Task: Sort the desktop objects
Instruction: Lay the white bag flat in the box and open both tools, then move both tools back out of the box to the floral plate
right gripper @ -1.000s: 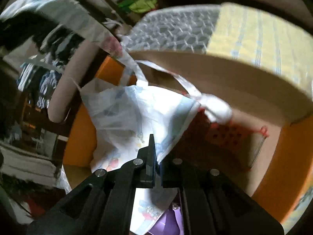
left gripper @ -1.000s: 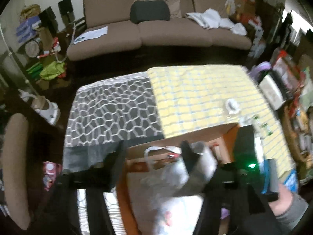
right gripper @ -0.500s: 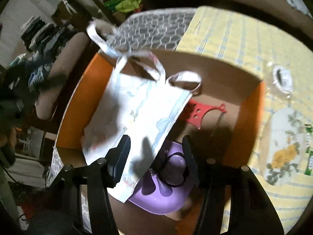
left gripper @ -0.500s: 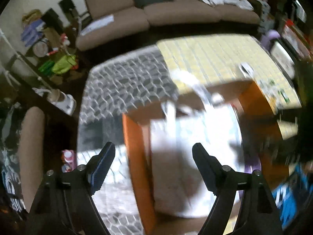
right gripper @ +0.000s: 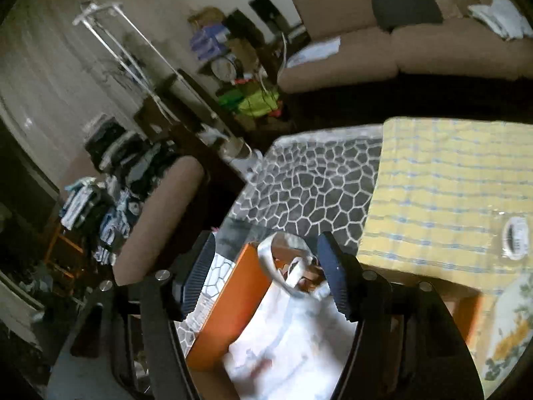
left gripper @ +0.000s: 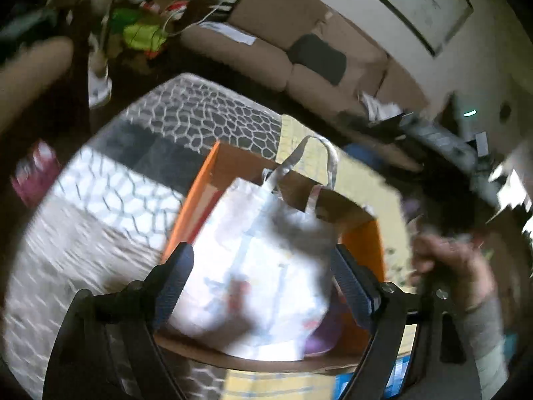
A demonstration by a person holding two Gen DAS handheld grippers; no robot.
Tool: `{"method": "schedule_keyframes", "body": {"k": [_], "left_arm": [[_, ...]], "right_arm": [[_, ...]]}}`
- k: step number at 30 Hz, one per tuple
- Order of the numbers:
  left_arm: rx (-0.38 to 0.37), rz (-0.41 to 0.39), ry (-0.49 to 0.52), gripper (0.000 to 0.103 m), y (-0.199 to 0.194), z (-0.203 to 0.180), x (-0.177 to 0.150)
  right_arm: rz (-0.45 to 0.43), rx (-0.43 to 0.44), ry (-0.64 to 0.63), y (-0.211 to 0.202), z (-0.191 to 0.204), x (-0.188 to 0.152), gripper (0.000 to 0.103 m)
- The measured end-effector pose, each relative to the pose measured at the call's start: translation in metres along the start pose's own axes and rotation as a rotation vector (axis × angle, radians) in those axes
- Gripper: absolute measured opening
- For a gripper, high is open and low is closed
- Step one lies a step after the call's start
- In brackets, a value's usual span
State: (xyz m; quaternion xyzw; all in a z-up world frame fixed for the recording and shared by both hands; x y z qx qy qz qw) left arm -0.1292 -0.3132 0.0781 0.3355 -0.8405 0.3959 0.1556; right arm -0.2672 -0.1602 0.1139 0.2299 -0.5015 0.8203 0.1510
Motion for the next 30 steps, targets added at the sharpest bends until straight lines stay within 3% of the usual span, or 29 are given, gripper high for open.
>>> {"method": "schedule_keyframes", "body": {"k": [2,9,12,14,17,20,24,28,30], "left_arm": [[-0.004,0.004,-0.001,0.086,0.004,0.004,-0.006],[0.046,0.005,0.045,0.086,0.001,0.012,-0.012],[0.020,-0.003,0.044,0.089,0.003,0.011,-0.015],[0.031,-0.010,0.048,0.089,0.002,0.010,-0.014],[0.027,-0.014,0.065,0.089,0.000,0.003,-0.007],[0.050,-0.009,0.112,0.090,0.000,-0.012,0.002],[0.044,0.033,0.181,0.103,0.013,-0.039,0.001],[0.039,0.081,0.226,0.103,0.034,-0.067,-0.010],[0.024,0.104,0.239,0.103,0.046,-0.081,-0.017]], "right_arm": [[0.140,0.042,-0.002,0.035,0.006,-0.016,0.056],[0.468,-0.006,-0.153,0.095,0.021,-0.101,0.056],[0.451,-0.102,-0.226,0.078,0.028,-0.109,0.055],[0.422,-0.108,-0.216,0.055,0.026,-0.107,0.056],[0.349,-0.110,-0.187,0.017,0.015,-0.098,0.076],[0.260,-0.147,-0.170,-0.026,0.001,-0.088,0.078],[0.160,-0.131,-0.143,-0.092,-0.034,-0.082,0.082],[0.127,-0.179,-0.146,-0.137,-0.080,-0.086,0.103],[0.126,-0.211,-0.119,-0.157,-0.114,-0.091,0.103]]}}
Point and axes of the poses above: each gripper's, at about its wrist camera, not at the fingertips, and y roughly the way its jaws point, z to its left, x to its top, the point moved 2 cm from there along y, roughly the way its jaws point, and after that the axes turned 13 degrees about -x, right-handed, at the moved point
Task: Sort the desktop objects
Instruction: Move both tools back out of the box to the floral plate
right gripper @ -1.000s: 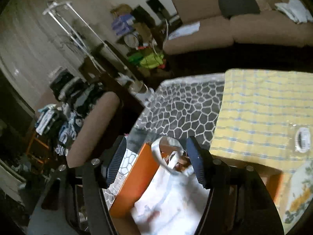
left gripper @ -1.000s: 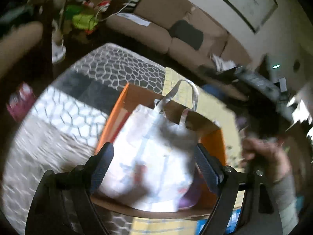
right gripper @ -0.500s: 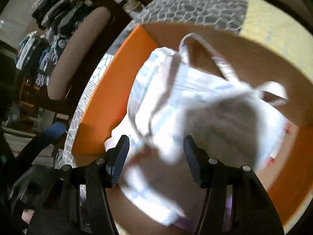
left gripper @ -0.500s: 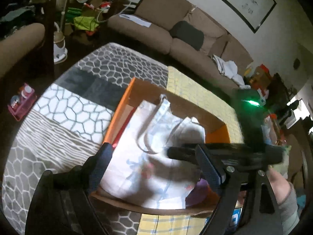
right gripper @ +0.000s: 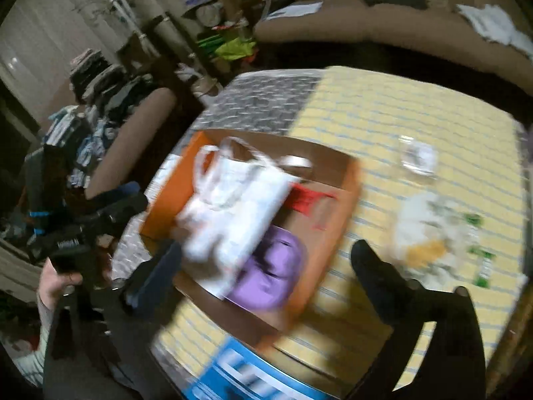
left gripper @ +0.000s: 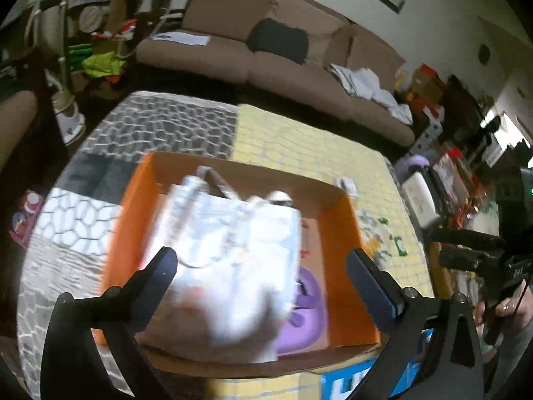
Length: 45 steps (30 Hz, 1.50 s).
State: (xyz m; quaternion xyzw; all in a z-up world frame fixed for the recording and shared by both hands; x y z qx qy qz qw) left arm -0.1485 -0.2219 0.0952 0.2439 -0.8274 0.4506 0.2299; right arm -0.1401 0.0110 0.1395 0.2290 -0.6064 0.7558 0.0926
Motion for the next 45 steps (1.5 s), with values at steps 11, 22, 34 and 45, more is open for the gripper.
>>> {"method": "schedule_keyframes", "body": {"k": [11,22,34,45], "left_arm": [[-0.098,0.158,0.121,0.103,0.096,-0.123,-0.004],[-0.009,0.264,0.134,0.100,0.229,-0.162,0.002],[0.164,0.379,0.332,0.052,0.300,-0.165,0.020],[0.187,0.475,0.322,0.044,0.329,-0.156,0.013]], "right_arm": [[0.007,-0.202,0.229,0.001,-0.176,-0.053,0.103],[-0.063,-0.136,0.300,0.047,-0.230,-0.067,0.072],[0.039,-0.121,0.241,0.112,-0.218,-0.059,0.045],[0.071,-0.202,0.191,0.115,-0.209,-0.060,0.045]]}}
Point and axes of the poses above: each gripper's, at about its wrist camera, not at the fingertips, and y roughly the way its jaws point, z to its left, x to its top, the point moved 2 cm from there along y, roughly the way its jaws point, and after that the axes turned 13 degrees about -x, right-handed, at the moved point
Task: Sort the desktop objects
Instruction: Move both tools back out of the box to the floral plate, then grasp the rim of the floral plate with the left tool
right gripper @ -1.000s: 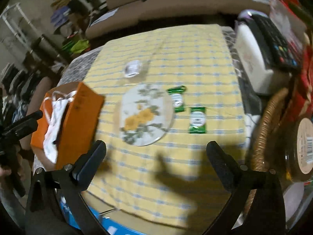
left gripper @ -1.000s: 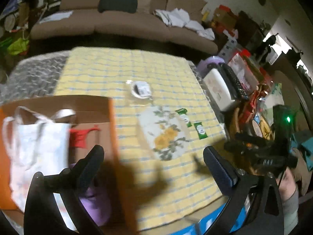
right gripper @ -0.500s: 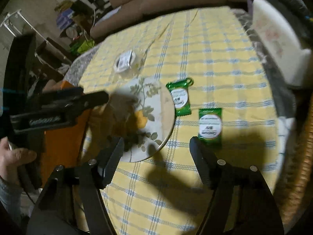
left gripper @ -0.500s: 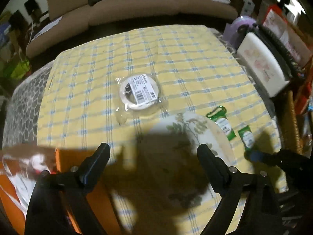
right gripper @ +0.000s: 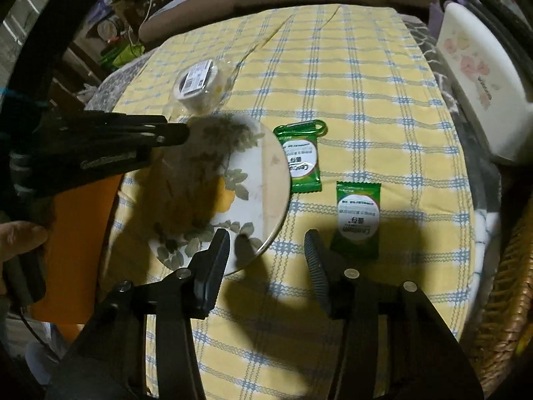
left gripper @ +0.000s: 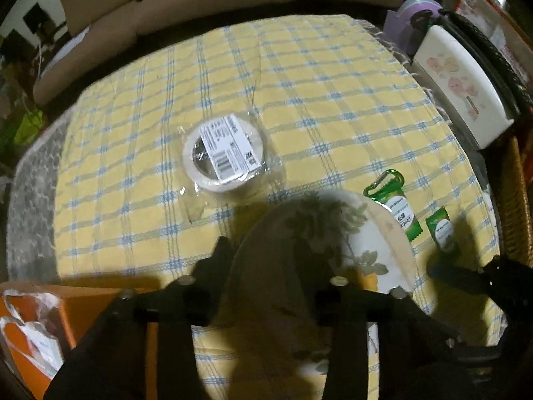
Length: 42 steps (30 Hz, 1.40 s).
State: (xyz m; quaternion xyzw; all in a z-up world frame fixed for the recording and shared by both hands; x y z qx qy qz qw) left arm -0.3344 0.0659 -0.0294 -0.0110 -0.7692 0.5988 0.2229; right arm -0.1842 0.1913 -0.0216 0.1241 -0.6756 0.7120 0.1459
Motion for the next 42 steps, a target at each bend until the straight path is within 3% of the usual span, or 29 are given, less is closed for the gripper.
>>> {"method": "schedule_keyframes", "body": {"k": [9,15,17,22,27,30,32,34,35,38,42], "left_arm": [[-0.093,0.004,-0.107,0.054,0.012,0.013,-0.008],[-0.170,-0.005,-0.202,0.062,0.015,0.024,-0.010],[-0.202,-0.015,-0.209,0.073,0.017,0.023,-0.011],[-0.221,0.013,-0.183,0.073,0.017,0.008,-0.017],[-0.390,0.025,-0.240,0.073,0.011,0.001,-0.032],[-0.333,-0.004,-0.255,0.070,0.012,0.004,-0.031],[-0.346,-0.021,-0.270,0.076,0.014,-0.001,-0.028],[-0.319,-0.005,-0.214,0.076,0.016,-0.015,-0.027],[-0.306,-0.001,-0.199,0.076,0.016,-0.019,-0.028],[-0.389,-0.020,-0.249,0.071,0.006,-0.014,-0.034],[-0.428,-0.049,-0.256,0.068,-0.017,-0.013,-0.035]], "right_arm": [[0.031,0.012,-0.015,0.005,0.004,0.000,0.045],[0.083,0.147,0.095,0.013,-0.009,0.002,0.045],[0.102,0.188,0.126,0.016,-0.014,0.003,0.045],[0.147,0.285,0.220,0.019,-0.028,0.000,0.047],[0.157,0.269,0.302,0.015,-0.055,-0.008,0.047],[0.174,0.263,0.334,0.019,-0.060,-0.010,0.044],[0.170,0.250,0.339,0.021,-0.057,-0.007,0.045],[0.162,0.263,0.346,0.022,-0.052,-0.003,0.057],[0.154,0.270,0.360,0.022,-0.051,-0.001,0.058],[0.115,0.235,0.373,0.017,-0.053,0.002,0.058],[0.071,0.254,0.396,-0.005,-0.058,0.005,0.056]]}}
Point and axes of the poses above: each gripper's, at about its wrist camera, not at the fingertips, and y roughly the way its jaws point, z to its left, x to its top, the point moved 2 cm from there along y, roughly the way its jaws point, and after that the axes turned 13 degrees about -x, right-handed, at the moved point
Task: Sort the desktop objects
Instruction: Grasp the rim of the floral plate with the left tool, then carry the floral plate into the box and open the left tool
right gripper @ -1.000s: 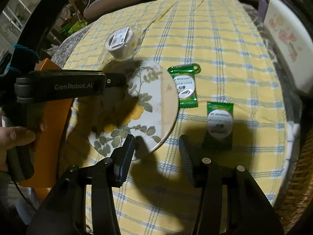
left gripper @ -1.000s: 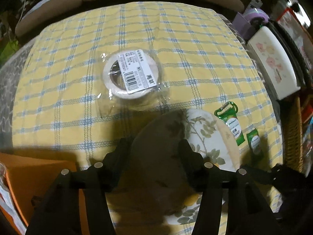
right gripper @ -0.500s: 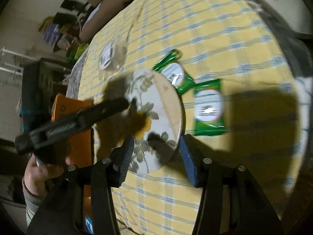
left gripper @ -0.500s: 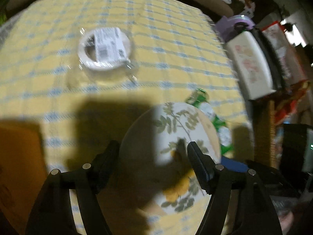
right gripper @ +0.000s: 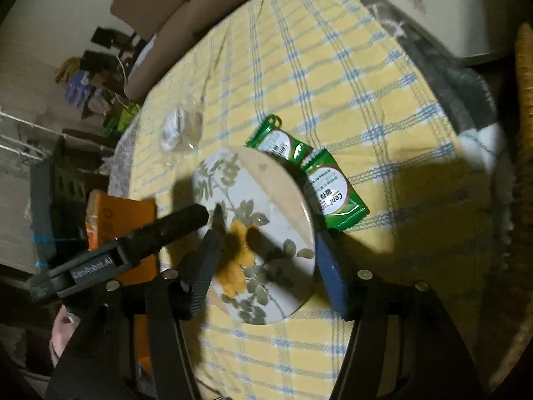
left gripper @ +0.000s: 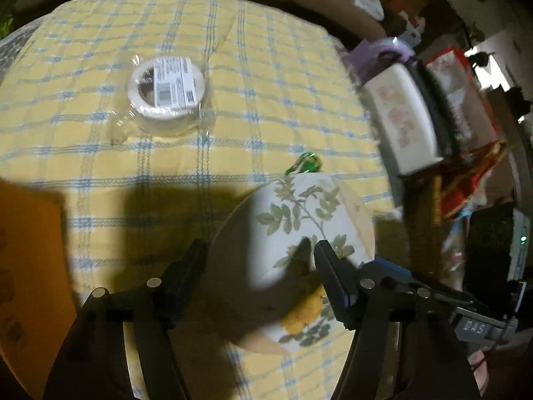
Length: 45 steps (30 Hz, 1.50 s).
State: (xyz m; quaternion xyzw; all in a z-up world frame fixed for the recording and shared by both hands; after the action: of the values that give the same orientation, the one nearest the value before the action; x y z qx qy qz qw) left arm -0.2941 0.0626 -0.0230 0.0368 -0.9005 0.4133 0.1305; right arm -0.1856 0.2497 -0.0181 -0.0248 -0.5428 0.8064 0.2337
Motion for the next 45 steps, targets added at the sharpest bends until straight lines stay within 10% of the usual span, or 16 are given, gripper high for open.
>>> {"method": "schedule_keyframes", "body": {"k": [12,21,34,45], "left_arm": [[-0.025,-0.206,0.116,0.068,-0.171,-0.061,-0.007],[-0.023,-0.289,-0.004,0.067,-0.293,0.013,-0.055],[0.051,-0.297,-0.261,0.067,-0.309,0.192,-0.102],[0.145,-0.241,-0.123,0.067,-0.312,0.204,-0.119]], "right_arm": [[-0.174,0.052,-0.104,-0.102,0.091,-0.005,0.056],[-0.157,0.136,-0.280,-0.113,0.230,-0.046,0.056],[0.106,0.086,-0.372,0.068,0.353,-0.109,0.041],[0.082,-0.018,-0.576,0.025,0.341,-0.127,0.052]]}}
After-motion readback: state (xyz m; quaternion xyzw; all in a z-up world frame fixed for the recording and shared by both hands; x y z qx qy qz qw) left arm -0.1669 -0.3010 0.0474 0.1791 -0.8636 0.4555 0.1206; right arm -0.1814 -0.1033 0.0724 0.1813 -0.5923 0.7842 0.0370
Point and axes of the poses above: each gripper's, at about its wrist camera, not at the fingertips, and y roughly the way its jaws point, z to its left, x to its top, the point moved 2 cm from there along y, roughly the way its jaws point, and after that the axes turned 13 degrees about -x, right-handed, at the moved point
